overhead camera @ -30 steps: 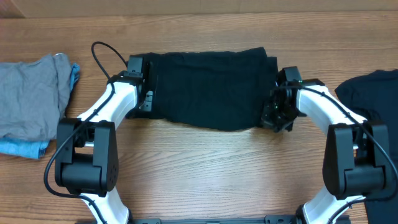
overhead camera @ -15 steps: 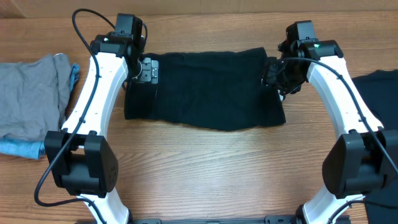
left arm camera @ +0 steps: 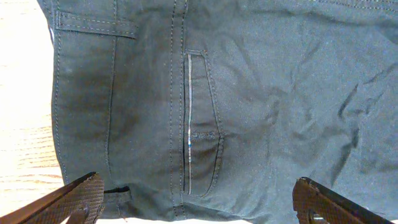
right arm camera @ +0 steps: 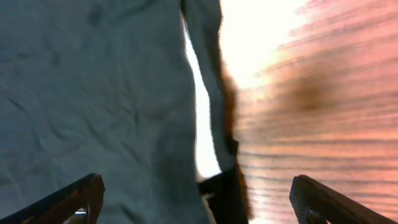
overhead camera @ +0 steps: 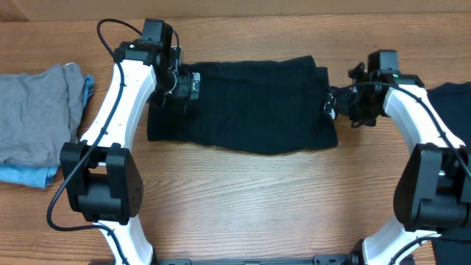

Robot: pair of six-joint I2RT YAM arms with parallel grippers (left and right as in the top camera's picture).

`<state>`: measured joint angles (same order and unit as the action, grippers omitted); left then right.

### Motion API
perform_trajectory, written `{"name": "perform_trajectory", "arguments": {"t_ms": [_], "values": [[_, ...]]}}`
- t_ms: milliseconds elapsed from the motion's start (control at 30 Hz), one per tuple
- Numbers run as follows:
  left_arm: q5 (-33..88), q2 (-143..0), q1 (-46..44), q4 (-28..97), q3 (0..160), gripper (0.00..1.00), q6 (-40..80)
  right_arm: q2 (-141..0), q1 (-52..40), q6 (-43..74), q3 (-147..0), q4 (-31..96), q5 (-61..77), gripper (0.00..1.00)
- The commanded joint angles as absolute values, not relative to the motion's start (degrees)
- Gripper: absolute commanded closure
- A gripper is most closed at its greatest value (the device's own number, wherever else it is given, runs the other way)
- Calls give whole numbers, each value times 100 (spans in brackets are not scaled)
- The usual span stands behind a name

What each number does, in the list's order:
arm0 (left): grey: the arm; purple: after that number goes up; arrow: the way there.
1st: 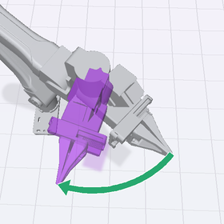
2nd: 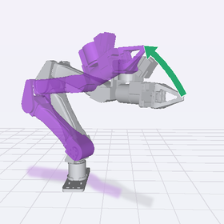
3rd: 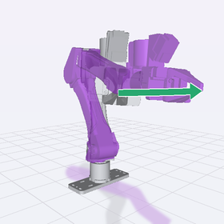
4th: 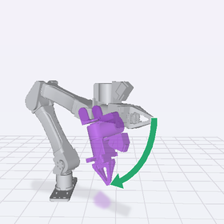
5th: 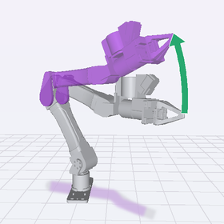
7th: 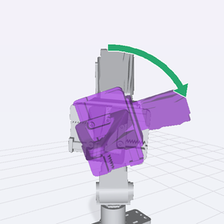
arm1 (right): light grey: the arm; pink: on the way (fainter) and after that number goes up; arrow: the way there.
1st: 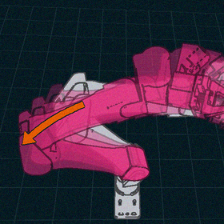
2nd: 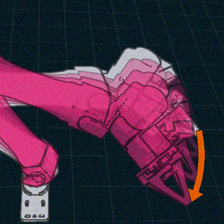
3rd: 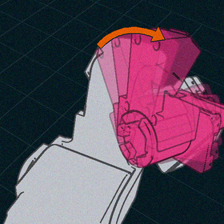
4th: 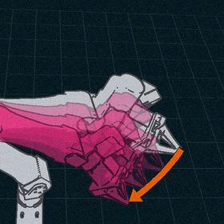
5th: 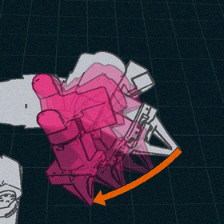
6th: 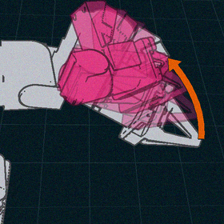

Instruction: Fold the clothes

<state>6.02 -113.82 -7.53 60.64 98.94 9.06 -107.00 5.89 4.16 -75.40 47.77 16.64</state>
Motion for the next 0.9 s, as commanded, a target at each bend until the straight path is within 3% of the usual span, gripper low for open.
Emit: {"name": "perform_trajectory", "arguments": {"t_ms": [0,300,400,867], "values": [[687,-11410,-808,6062,9872,0,989,-10652,856,250,-7135,4434,2154,0],[709,-11413,-808,5992,9837,0,991,-10652,858,106,-6141,3173,2842,2],[709,-11413,-808,5992,9835,0,991,-10654,858,108,-5920,2801,3232,8],[709,-11413,-808,5391,9255,0,1186,-10669,491,104,-5913,2381,3632,14]]}}
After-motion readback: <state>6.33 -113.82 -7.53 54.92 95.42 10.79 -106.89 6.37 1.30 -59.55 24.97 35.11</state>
